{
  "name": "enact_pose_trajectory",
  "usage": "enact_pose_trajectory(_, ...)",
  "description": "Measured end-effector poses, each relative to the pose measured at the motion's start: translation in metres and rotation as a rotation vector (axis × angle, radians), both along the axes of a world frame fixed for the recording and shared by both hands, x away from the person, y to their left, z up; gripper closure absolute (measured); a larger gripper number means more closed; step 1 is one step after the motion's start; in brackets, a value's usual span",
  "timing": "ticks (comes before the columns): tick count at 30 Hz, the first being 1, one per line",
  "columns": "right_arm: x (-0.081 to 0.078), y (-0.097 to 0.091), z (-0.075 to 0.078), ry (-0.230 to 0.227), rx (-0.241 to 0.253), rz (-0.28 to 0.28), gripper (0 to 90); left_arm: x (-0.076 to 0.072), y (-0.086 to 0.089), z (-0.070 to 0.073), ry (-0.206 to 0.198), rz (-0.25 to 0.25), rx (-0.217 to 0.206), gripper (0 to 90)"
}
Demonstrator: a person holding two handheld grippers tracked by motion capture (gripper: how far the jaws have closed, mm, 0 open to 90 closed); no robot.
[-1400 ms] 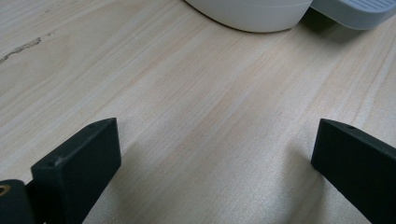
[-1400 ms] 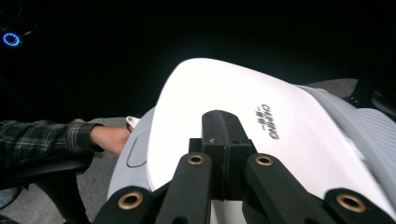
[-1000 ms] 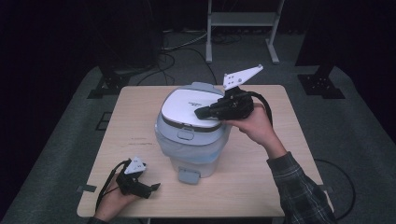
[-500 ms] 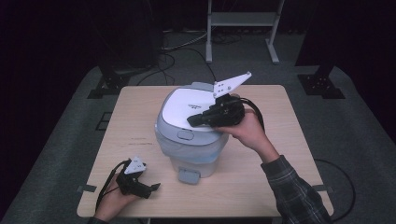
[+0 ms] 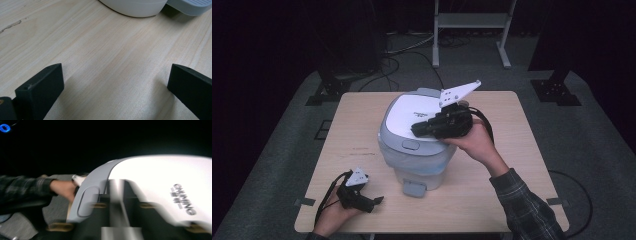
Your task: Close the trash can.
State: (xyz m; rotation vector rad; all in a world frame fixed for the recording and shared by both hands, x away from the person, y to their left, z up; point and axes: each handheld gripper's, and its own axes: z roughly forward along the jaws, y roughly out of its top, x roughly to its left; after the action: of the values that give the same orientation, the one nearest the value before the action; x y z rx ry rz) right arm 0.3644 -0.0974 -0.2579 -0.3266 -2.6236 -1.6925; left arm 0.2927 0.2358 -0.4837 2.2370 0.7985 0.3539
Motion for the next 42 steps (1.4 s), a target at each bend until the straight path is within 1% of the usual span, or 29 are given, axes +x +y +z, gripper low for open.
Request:
enact_pose_trajectory(1,-0.001,-0.001,0.002,0.003,-0.001,0.003,69.4,0.0,0.0,0.0,0.0,0.0,0.0,0.0)
enact_pose_trajectory(2,-0.002,-0.002,0.003,-0.014,0.003,-0.006,64.1,0.0,0.0,0.0,0.0,0.0,0.0,0.0)
enact_pose_trajectory(3,-0.003,-0.003,0.004,-0.021,0.01,-0.015,58.9,0.0,0.0,0.0,0.0,0.0,0.001,0.0)
enact_pose_trajectory(5,-0.003,-0.007,0.007,-0.022,0.02,-0.025,54.6,0.0,0.0,0.0,0.0,0.0,0.001,0.0)
enact_pose_trajectory(6,-0.004,-0.009,0.008,-0.03,0.024,-0.036,49.8,0.0,0.0,0.0,0.0,0.0,0.0,0.0)
enact_pose_trajectory(8,-0.004,-0.013,0.009,-0.032,0.022,-0.053,44.8,0.0,0.0,0.0,0.0,0.0,0.0,0.0)
enact_pose_trajectory(10,-0.005,-0.018,0.009,-0.04,0.029,-0.066,40.4,0.0,0.0,0.0,0.0,0.0,0.0,0.0)
enact_pose_trajectory(12,-0.006,-0.023,0.009,-0.048,0.028,-0.09,35.1,0.0,0.0,0.0,0.0,0.0,0.0,0.0)
enact_pose_trajectory(14,-0.007,-0.03,0.009,-0.056,0.027,-0.116,29.8,0.0,0.0,0.0,0.0,0.0,0.001,0.0)
enact_pose_trajectory(16,-0.009,-0.039,0.01,-0.065,0.041,-0.144,25.0,0.0,0.0,0.0,0.0,0.0,0.0,0.0)
enact_pose_trajectory(18,-0.012,-0.049,0.011,-0.081,0.059,-0.164,18.2,0.0,0.0,0.0,0.0,0.0,0.001,0.0)
enact_pose_trajectory(20,-0.016,-0.058,0.012,-0.095,0.058,-0.189,14.8,0.0,0.0,0.0,0.0,0.0,0.0,0.0)
enact_pose_trajectory(22,-0.019,-0.067,0.012,-0.108,0.056,-0.221,13.1,0.0,0.0,0.0,0.0,0.0,0.0,0.0)
enact_pose_trajectory(26,-0.025,-0.083,0.009,-0.112,0.066,-0.251,13.1,0.0,0.0,0.0,0.0,0.0,0.001,0.0)
enact_pose_trajectory(29,-0.028,-0.094,0.002,-0.108,0.049,-0.281,12.6,0.0,0.0,0.0,0.0,0.0,0.001,0.0)
enact_pose_trajectory(32,-0.03,-0.104,-0.007,-0.102,0.034,-0.299,11.8,0.0,0.0,0.0,0.0,0.001,0.001,0.0)
enact_pose_trajectory(37,-0.034,-0.118,-0.023,-0.098,0.028,-0.341,10.6,0.0,0.0,0.0,0.0,0.001,0.0,0.0)
enact_pose_trajectory(42,-0.039,-0.132,-0.046,-0.098,0.02,-0.385,10.5,0.0,0.0,0.0,0.0,0.001,0.0,0.0)
